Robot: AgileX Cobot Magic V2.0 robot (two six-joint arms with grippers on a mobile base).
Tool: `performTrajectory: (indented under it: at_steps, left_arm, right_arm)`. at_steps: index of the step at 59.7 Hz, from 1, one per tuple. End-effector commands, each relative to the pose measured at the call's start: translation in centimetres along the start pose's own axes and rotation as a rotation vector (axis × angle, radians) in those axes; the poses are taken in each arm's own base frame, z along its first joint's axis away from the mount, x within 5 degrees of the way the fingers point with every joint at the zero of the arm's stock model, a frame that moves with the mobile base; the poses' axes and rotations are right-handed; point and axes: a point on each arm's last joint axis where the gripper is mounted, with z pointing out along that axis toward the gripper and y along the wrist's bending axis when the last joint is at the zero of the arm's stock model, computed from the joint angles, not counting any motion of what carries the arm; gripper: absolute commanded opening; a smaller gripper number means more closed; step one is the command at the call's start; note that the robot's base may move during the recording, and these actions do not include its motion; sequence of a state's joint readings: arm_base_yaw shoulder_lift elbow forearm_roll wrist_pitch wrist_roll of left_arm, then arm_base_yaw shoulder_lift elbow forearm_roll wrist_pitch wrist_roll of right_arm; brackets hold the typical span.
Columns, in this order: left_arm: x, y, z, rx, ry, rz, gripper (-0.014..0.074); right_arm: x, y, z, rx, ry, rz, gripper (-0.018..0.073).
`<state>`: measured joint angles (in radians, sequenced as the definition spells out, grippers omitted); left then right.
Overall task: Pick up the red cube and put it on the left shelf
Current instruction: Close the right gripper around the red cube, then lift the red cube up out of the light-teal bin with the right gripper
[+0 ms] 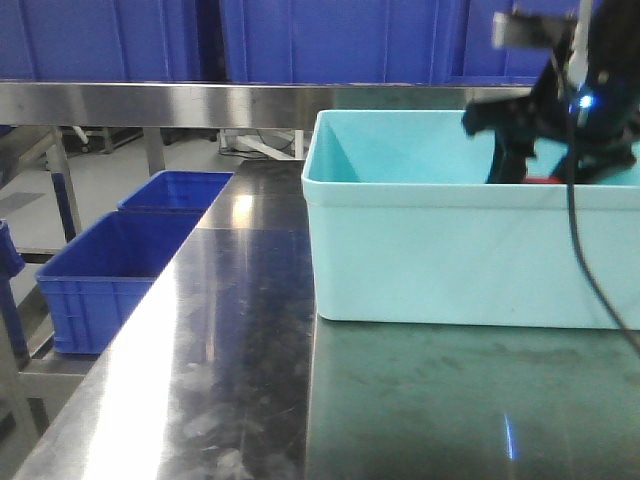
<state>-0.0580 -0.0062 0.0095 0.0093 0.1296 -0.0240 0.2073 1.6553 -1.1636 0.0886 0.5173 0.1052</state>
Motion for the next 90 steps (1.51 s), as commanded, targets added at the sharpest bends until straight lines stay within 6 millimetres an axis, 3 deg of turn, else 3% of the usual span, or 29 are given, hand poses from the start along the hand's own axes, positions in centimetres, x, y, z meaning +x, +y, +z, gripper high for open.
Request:
performTrajectory:
  at_steps: [1, 12, 23, 39, 49, 70, 90]
  left_arm:
    - [-0.1, 0.0, 0.0, 0.006, -0.08, -0.004, 0.0102]
    - [-0.1, 0.0, 0.0, 0.006, -0.08, -0.004, 0.0102]
    - [-0.1, 0.0, 0.0, 0.006, -0.08, -0.004, 0.0102]
    - [-0.1, 0.0, 0.0, 0.006, -0.08, -0.004, 0.0102]
    - [-0.1, 0.0, 0.0, 0.006, -0.08, -0.004, 0.0102]
    - [-0.1, 0.0, 0.0, 0.006, -0.08, -0.004, 0.0102]
    - [-0.1, 0.0, 0.0, 0.006, -0.08, -0.004, 0.0102]
  right_arm:
    - [-2.7, 0.7, -5.3, -0.035, -0.245, -0.014, 0.0054]
    - [-3.3, 1.0, -11.6, -0.066, -0.423, -0.02, 0.0054]
    - [-2.4, 1.2, -17.7, -0.09, -0.541, -0.027, 0.0054]
    - [0.3, 1.0, -23.2, -0.106, -0.599, -0.035, 0.0054]
    - [2.9, 0.5, -24.1, -0.113, -0.66, -0.034, 0.0054]
    - [9.4, -0.8, -22.8, -0.112, -0.683, -0.03, 0.0054]
    - [11.0, -1.1, -22.5, -0.112, -0.68, -0.028, 0.0054]
